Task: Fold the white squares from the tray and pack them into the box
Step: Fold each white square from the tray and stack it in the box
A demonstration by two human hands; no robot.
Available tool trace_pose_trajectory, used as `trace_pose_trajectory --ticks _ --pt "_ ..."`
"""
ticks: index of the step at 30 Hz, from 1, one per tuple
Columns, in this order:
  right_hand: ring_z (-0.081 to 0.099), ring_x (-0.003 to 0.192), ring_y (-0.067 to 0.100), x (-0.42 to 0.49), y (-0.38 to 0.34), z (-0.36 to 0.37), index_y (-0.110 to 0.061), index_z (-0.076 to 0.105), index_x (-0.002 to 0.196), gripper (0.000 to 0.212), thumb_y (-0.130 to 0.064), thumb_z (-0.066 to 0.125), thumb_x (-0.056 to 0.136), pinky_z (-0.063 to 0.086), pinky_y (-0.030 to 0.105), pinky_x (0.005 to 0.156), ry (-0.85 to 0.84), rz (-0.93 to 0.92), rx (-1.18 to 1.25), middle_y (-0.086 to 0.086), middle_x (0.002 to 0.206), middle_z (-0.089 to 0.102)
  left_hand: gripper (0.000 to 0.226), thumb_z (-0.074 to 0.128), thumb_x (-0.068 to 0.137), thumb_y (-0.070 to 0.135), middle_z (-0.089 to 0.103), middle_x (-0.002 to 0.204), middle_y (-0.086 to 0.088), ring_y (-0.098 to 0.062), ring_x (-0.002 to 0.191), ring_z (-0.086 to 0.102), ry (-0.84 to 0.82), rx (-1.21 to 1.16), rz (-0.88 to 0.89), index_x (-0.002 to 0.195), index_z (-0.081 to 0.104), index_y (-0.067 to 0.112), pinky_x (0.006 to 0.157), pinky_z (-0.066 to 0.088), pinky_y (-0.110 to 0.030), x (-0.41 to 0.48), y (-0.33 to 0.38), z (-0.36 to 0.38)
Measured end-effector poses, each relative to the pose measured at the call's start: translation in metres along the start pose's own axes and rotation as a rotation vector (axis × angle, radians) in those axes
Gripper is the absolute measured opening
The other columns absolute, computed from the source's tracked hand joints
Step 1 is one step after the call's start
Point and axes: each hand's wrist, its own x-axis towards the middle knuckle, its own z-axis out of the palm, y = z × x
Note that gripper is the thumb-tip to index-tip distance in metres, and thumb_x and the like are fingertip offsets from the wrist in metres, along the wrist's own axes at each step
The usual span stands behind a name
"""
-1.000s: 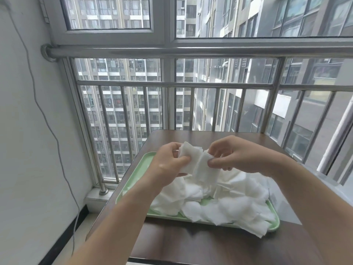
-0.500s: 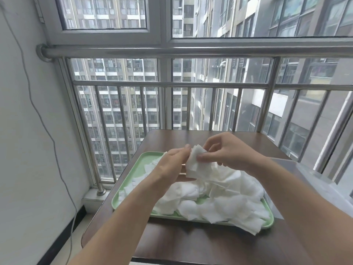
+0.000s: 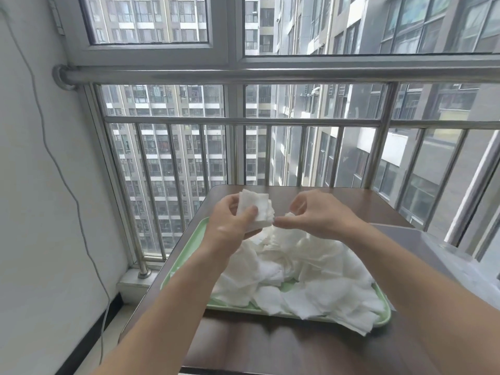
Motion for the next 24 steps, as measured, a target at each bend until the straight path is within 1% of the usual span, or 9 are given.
trace_pose_trajectory --ticks 4,6,10,12,15,18,20,22,24 --pt "0.064 0.081 0.010 -0.001 0.001 0.002 -0.023 0.071 0.089 0.023 -0.044 0.076 0.082 0.047 0.025 0.065 -0.027 -0.078 -0.001 -0.015 0.078 0.063 0.039 0.067 0.094 0.005 0.065 0.119 -0.016 -0.025 0.096 0.072 0.012 -0.018 -0.006 0.130 0.055 0.004 0.067 0.060 -0.027 0.000 -0.002 0.000" --pt "0.066 0.082 0.014 -0.001 0.007 -0.002 -0.018 0.073 0.091 0.016 -0.033 0.074 0.087 0.049 0.025 0.066 -0.012 -0.114 0.104 -0.009 0.081 0.067 0.043 0.069 0.091 0.002 0.065 0.120 -0.015 -0.026 0.100 0.071 0.012 -0.008 -0.011 0.131 0.054 0.005 0.069 0.062 -0.030 0.001 -0.002 0.000" --pt "0.070 0.088 0.020 -0.004 0.014 -0.021 -0.013 0.075 0.097 0.016 -0.027 0.074 0.089 0.055 0.036 0.079 0.073 -0.142 0.315 0.003 0.091 0.074 0.052 0.075 0.085 0.001 0.068 0.118 -0.015 -0.029 0.102 0.071 -0.002 0.001 -0.022 0.132 0.053 0.007 0.078 0.063 -0.038 0.002 -0.001 0.000" --pt "0.071 0.089 0.023 -0.007 0.017 -0.028 -0.011 0.074 0.098 0.016 -0.024 0.072 0.091 0.057 0.038 0.081 0.043 -0.149 0.356 0.006 0.090 0.075 0.054 0.078 0.082 0.001 0.069 0.116 -0.016 -0.029 0.102 0.071 -0.008 0.002 -0.023 0.130 0.053 0.008 0.082 0.062 -0.041 0.003 -0.001 0.001" --pt "0.069 0.090 0.028 -0.011 0.020 -0.032 -0.007 0.068 0.102 0.015 -0.020 0.064 0.097 0.059 0.036 0.075 -0.030 -0.125 0.396 0.012 0.095 0.072 0.052 0.080 0.080 0.002 0.071 0.113 -0.015 -0.029 0.101 0.072 -0.019 0.019 -0.026 0.126 0.056 0.009 0.087 0.060 -0.047 0.003 -0.001 0.004" --pt "0.069 0.086 0.024 -0.016 0.022 -0.037 -0.003 0.062 0.108 0.017 -0.016 0.061 0.098 0.060 0.030 0.065 -0.069 -0.096 0.545 0.015 0.100 0.069 0.049 0.079 0.082 0.001 0.072 0.109 -0.016 -0.029 0.097 0.073 -0.043 0.025 -0.035 0.124 0.057 0.008 0.083 0.062 -0.044 0.002 -0.002 0.010" --pt "0.070 0.085 0.023 -0.020 0.024 -0.040 -0.003 0.062 0.110 0.018 -0.016 0.062 0.097 0.059 0.030 0.064 -0.094 -0.093 0.635 0.017 0.102 0.070 0.048 0.078 0.082 0.000 0.071 0.109 -0.016 -0.030 0.097 0.073 -0.056 0.045 -0.043 0.124 0.056 0.009 0.080 0.062 -0.044 0.000 -0.003 0.015" --pt "0.070 0.091 0.027 -0.020 0.028 -0.039 -0.005 0.062 0.111 0.020 -0.019 0.063 0.097 0.061 0.041 0.073 -0.115 -0.095 0.688 0.019 0.107 0.069 0.043 0.077 0.082 0.000 0.069 0.110 -0.016 -0.030 0.097 0.072 -0.079 0.066 -0.059 0.119 0.057 0.011 0.077 0.063 -0.042 -0.001 -0.004 0.020" --pt "0.068 0.095 0.030 -0.021 0.030 -0.037 -0.006 0.063 0.111 0.021 -0.020 0.064 0.096 0.057 0.049 0.085 -0.127 -0.085 0.721 0.023 0.113 0.067 0.040 0.077 0.081 -0.001 0.068 0.111 -0.017 -0.030 0.096 0.072 -0.120 0.055 -0.090 0.115 0.058 0.012 0.072 0.063 -0.039 -0.003 -0.005 0.025"
